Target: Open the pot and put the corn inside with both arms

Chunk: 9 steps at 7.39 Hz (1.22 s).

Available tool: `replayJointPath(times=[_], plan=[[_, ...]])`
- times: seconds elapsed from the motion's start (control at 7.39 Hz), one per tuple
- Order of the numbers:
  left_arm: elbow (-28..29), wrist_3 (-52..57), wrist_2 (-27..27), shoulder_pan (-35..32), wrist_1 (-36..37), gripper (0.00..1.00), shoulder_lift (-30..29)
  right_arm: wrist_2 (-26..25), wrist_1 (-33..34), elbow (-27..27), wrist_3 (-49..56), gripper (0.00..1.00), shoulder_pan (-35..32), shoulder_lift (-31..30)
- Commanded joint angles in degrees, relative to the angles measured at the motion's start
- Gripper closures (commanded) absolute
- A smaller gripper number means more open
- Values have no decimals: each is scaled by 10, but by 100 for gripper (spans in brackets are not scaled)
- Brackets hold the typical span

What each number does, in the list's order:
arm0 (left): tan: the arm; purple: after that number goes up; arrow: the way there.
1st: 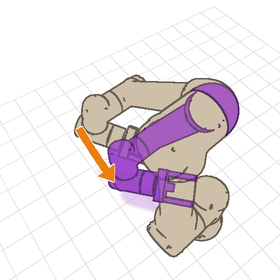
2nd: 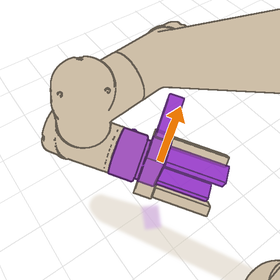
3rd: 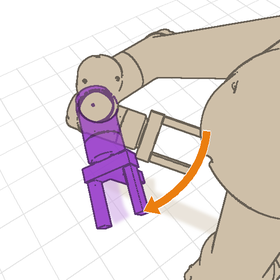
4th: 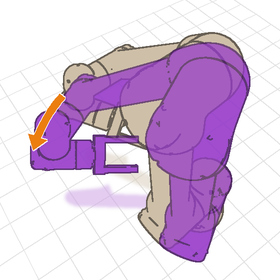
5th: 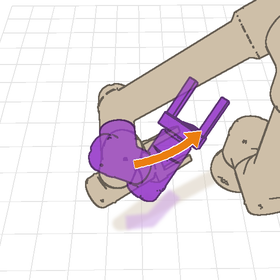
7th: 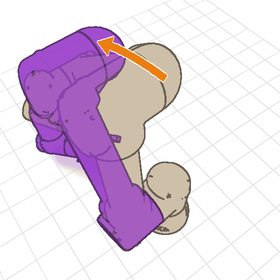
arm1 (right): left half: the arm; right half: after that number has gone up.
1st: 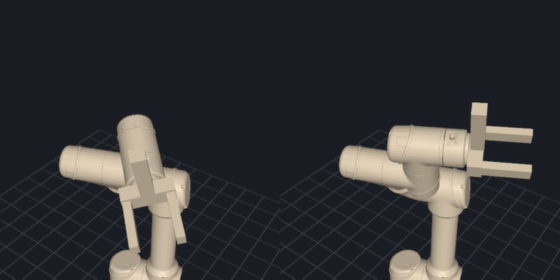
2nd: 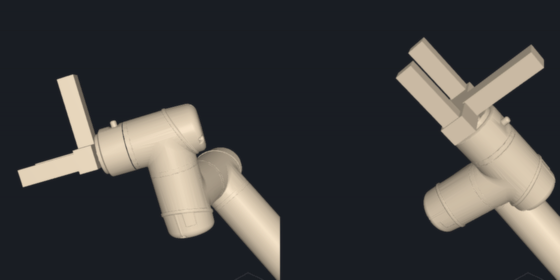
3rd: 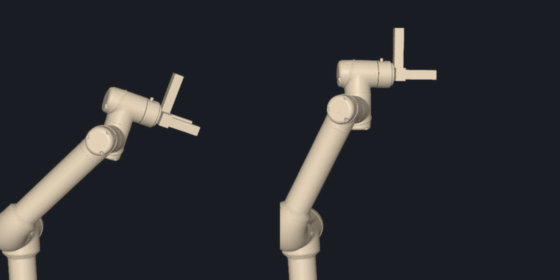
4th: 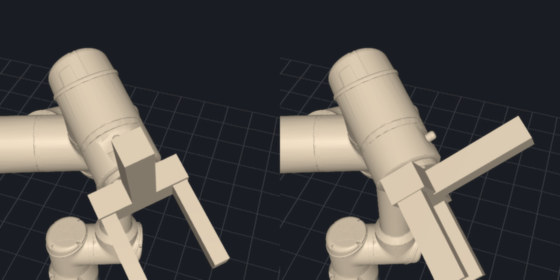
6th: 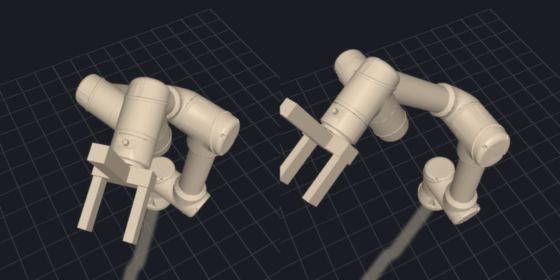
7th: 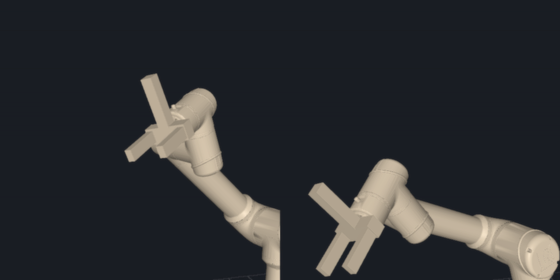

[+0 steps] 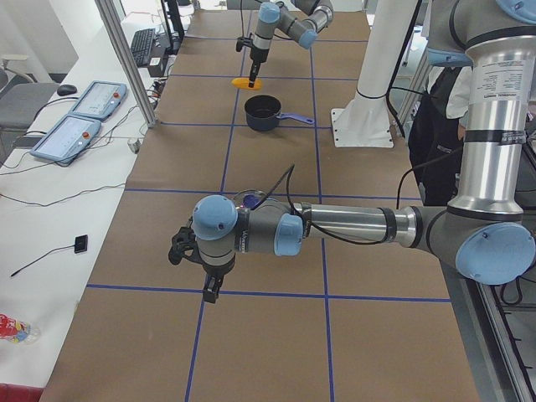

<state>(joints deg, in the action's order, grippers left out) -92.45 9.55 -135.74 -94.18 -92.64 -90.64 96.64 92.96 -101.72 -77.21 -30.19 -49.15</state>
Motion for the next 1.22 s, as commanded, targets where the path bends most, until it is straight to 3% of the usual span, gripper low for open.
replayJointPath(times=[0.0, 0.27, 0.41, 0.81, 0.95, 1.08], plan=[[-4, -1, 0, 0, 1, 1, -1, -36, 11, 14, -32, 97, 57, 7], [-6, 0, 0, 0, 0, 1, 0, -38, 6, 33, -30, 37, 57, 12], [-6, 0, 0, 0, 0, 1, 0, -45, 3, 33, -31, 0, 57, 12], [-5, 1, -3, 0, -2, 1, 8, -39, -15, 34, -24, 0, 35, 9], [-4, 5, -3, 0, -3, 1, 19, -18, -13, 34, -13, 0, 0, 5], [-17, -1, -4, 0, -11, 1, 45, 45, -15, 29, 36, 0, -54, -7]])
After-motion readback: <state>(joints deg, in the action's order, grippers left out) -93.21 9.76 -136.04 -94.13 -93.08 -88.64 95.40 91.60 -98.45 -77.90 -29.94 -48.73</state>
